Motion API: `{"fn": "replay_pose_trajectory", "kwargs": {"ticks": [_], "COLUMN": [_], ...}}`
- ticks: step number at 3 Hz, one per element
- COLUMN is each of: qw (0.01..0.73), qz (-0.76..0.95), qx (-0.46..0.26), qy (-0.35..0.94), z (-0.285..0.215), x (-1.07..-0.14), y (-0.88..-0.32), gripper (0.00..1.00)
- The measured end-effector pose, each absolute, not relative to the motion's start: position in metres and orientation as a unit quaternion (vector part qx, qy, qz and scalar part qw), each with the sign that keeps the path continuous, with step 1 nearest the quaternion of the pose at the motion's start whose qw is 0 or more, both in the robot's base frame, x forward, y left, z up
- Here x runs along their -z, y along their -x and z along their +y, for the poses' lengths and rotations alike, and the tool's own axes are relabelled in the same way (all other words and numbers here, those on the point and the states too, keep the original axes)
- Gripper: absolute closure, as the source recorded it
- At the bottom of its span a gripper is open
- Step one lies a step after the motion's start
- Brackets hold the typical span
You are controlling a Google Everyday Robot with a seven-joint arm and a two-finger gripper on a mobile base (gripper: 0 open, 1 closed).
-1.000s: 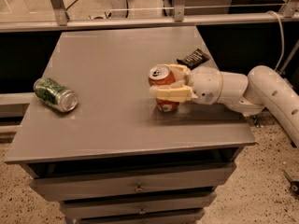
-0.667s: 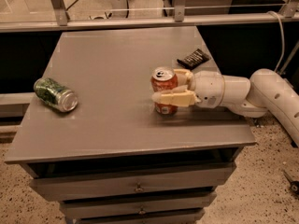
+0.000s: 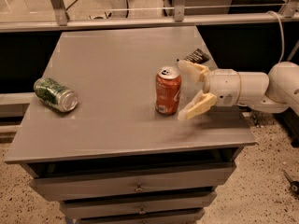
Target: Place coke can upright
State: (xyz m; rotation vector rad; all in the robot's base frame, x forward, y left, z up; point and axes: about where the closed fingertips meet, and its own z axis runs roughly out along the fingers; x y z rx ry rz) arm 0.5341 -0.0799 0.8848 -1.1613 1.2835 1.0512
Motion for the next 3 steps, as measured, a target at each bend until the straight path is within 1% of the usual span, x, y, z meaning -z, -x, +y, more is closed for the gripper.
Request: {"fn": "replay_pose_trajectory", "kwargs": {"ticks": [1, 2, 3], "qw": [0.517, 0.523, 0.528], "qz": [0.565, 0.602, 0.604], "qx": [-0.393, -0.336, -0.328], "qy": [0.508, 0.501, 0.499], "z": [-0.124, -0.188, -0.196], "x": [-0.895, -0.917, -0.922], "y": [-0.535, -0.539, -0.542], "gripper": [0.00, 0.00, 0.00]}}
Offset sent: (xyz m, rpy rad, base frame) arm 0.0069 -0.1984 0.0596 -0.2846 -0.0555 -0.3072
